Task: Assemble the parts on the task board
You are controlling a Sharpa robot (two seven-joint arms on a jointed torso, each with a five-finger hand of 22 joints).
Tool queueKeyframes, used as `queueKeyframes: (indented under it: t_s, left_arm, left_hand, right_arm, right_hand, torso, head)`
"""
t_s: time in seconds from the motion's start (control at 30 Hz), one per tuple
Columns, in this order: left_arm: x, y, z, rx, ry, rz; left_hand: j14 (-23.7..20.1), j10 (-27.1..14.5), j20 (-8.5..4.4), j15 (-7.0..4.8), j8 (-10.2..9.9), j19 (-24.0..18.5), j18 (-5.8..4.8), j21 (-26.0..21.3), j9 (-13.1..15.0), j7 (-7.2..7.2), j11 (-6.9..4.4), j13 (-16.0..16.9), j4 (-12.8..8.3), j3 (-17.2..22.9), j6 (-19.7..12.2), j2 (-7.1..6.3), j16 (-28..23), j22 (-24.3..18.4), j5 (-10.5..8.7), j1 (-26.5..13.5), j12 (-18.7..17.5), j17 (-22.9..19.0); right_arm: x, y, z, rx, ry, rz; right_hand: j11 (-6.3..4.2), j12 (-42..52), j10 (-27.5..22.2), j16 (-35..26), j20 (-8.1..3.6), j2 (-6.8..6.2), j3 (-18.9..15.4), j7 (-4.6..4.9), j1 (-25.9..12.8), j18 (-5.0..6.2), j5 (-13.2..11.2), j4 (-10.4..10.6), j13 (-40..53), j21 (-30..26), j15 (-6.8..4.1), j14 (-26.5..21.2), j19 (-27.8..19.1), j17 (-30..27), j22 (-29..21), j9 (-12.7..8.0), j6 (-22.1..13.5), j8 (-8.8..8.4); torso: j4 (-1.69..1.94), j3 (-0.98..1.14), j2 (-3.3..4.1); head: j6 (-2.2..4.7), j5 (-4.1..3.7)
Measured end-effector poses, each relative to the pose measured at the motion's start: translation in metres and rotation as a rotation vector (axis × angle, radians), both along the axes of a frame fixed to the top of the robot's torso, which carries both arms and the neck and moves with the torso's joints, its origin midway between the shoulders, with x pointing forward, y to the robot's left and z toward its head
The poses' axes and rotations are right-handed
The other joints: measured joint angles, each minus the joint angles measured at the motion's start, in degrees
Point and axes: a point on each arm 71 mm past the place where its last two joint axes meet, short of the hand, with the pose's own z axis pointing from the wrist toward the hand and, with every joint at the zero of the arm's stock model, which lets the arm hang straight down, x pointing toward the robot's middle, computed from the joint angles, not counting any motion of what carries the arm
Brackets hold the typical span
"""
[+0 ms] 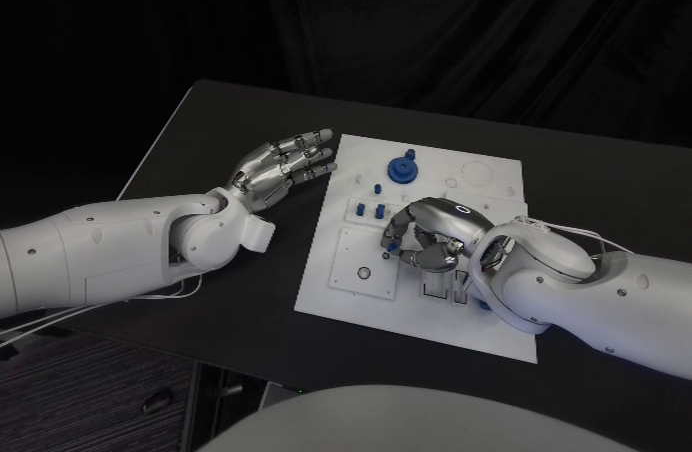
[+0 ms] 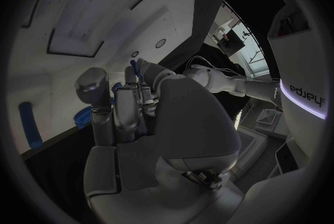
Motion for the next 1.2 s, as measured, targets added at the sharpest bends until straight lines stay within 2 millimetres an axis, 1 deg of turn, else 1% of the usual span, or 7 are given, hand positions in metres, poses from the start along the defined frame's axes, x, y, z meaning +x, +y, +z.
queueKeyframes:
  t_s: [0.33, 0.43, 0.67, 0.8, 1.13, 1.2]
  left_arm:
    - [-0.0001, -0.001, -0.0007, -0.001, 0.005, -0.005]
    - [-0.0001, -0.0011, -0.0009, -0.001, 0.006, -0.006]
    - [-0.0001, -0.0011, -0.0016, -0.001, 0.009, -0.007]
    - [-0.0001, -0.0011, -0.0018, -0.001, 0.011, -0.008]
    - [-0.0002, -0.001, -0.0027, 0.0, 0.015, -0.01]
    - [-0.0002, -0.001, -0.0028, 0.0, 0.015, -0.01]
  left_hand:
    - [0.0, 0.0, 0.0, 0.0, 0.0, 0.0, 0.0, 0.0, -0.01, 0.0, 0.0, 0.0, 0.24, 0.24, 0.0, -0.23, 0.0, -0.07, 0.0, -0.23, 0.0, 0.0]
    - [0.0, 0.0, 0.0, 0.0, 0.0, 0.0, 0.0, 0.0, -0.01, 0.0, 0.0, 0.0, 0.24, 0.24, 0.0, -0.23, 0.0, -0.07, 0.0, -0.23, 0.0, 0.0]
    - [0.0, 0.0, 0.0, 0.0, 0.0, 0.0, 0.0, 0.0, 0.04, 0.2, 0.0, 0.0, 0.24, 0.24, 0.2, -0.23, 0.0, -0.07, 0.0, -0.23, 0.0, 0.0]
    - [0.0, 0.0, 0.0, 0.0, 0.0, 0.0, 0.0, 0.0, 0.04, 0.2, 0.0, 0.0, 0.24, 0.24, 0.2, -0.23, 0.0, -0.06, 0.0, -0.23, 0.0, 0.0]
    - [0.0, 0.0, 0.0, 0.0, 0.0, 0.0, 0.0, 0.0, 0.04, 0.2, 0.0, 0.0, 0.24, 0.23, 0.2, -0.22, 0.0, -0.12, 0.0, -0.23, 0.0, 0.0]
    - [0.0, 0.0, 0.0, 0.0, 0.0, 0.0, 0.0, 0.0, 0.04, 0.2, 0.0, 0.0, 0.23, 0.23, 0.2, -0.22, 0.0, -0.12, 0.0, -0.23, 0.0, -0.01]
  right_arm:
    - [-0.0004, 0.0048, -0.0011, -0.014, -0.006, 0.018]
    - [-0.0006, 0.0054, -0.0013, -0.018, -0.005, 0.022]
    - [-0.0016, 0.0063, -0.0017, -0.024, -0.003, 0.029]
    - [-0.0024, 0.0069, -0.0017, -0.026, -0.002, 0.033]
    - [-0.0031, 0.0057, -0.0019, -0.03, 0.0, 0.034]
    - [-0.0031, 0.0051, -0.002, -0.031, 0.001, 0.033]
  right_hand:
    - [0.01, -0.23, -0.01, -0.29, 0.0, -0.01, 0.24, 0.01, 0.0, 0.01, -1.04, -0.24, -0.08, -0.47, 0.0, 0.0, 0.0, -0.47, 0.0, -0.26, 0.01, -0.51]
    - [0.01, -0.28, -0.01, -0.29, 0.0, -0.21, 0.24, 0.01, 0.21, 0.01, -1.04, -0.24, -0.08, -0.47, 0.0, 0.0, 0.0, -0.55, 0.0, -0.26, 0.01, -0.74]
    - [0.01, -0.39, -0.01, -0.29, 0.0, -0.22, 0.23, 0.01, 0.21, 0.02, -1.04, -0.24, -0.09, -0.47, 0.0, 0.0, 0.0, -0.55, 0.04, -0.35, 0.01, -0.79]
    - [0.01, -0.39, -0.02, -0.29, 0.0, -0.22, 0.23, 0.01, 0.2, 0.01, -1.3, -0.24, -0.14, -0.47, 0.21, -0.21, 0.0, -0.54, 0.04, -0.38, 0.01, -0.79]
    - [0.02, -0.4, -0.02, -0.28, 0.01, -0.23, 0.23, -0.01, 0.2, 0.02, -1.31, -0.24, -0.25, -0.59, 0.21, -0.21, 0.0, -0.57, 0.04, -0.43, -0.02, -0.8]
    - [0.02, -0.4, -0.02, -0.51, 0.0, -0.23, 0.23, -0.02, 0.2, 0.02, -1.31, -0.24, -0.25, -0.69, 0.21, -0.21, -0.01, -0.66, 0.03, -0.43, -0.02, -1.07]
  torso:
    - [0.03, 0.01, 0.03]
    - [0.03, 0.0, 0.02]
    - [0.01, -0.03, -0.04]
    - [-0.01, -0.03, -0.09]
    - [-0.01, -0.02, -0.1]
    - [-0.02, 0.01, -0.1]
  head:
    - [0.0, -0.09]
    - [0.0, -0.04]
    - [0.0, 0.14]
    - [0.0, 0.19]
    - [0.0, 0.25]
    - [0.0, 0.26]
